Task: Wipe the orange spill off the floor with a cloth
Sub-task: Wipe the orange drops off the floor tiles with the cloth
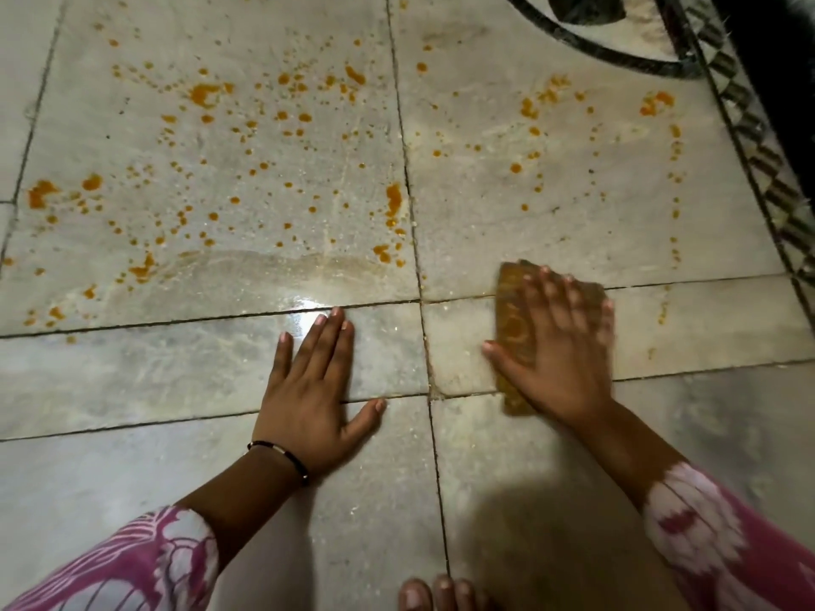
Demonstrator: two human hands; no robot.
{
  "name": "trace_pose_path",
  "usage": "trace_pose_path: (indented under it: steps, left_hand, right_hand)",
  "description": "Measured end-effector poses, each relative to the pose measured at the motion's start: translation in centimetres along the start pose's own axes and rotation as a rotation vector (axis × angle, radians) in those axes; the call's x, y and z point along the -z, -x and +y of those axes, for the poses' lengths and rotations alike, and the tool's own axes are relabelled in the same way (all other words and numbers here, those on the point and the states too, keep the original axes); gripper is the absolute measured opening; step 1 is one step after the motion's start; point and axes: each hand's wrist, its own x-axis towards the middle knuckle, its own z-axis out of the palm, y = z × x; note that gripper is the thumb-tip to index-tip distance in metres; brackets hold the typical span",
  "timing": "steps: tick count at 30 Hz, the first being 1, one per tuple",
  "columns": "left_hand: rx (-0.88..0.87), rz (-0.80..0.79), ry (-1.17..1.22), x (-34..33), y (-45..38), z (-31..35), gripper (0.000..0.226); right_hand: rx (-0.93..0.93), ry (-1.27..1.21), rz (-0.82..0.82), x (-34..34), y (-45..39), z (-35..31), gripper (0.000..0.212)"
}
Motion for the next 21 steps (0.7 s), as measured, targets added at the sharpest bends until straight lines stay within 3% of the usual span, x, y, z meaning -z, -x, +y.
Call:
trace_pose_path:
  steps: [3,6,10,15,17,21]
  left_hand:
    - [0.001,0.001,0.0,-0.1,-0.1,0.0,0.087]
    - [-0.01,0.036,0.01,-0.4,0.0,-0.1,0.087]
    - [-0.021,0.061,0.016,-0.6,0.1,-0.3,0.088]
    - [-0.012,0.044,0.039,-0.2,-0.1,-0.3,0.088]
    - [-0.009,0.04,0.041,-0.2,0.0,-0.2,0.088]
    - [-0.008,0.047,0.037,-0.2,-0.1,-0.2,0.088]
  right_hand:
    - [0.201,0.01,-0.037,-0.3,-0.5,-4.4,0.087]
    - [0.288,-0.033,-0.029,-1.2,3.6,-4.5,0.077]
    - [0.179,-0.083,-0.032,-1.3,6.7,1.4,0.077]
    - [-0.064,-0.043,0.001,0.2,-0.3,2.7,0.079]
    - [0.048,0.03,0.004,0.1,-3.2,-0.2,0.077]
    - [0.509,0.127,-0.032,-0.9,-1.7,-6.0,0.073]
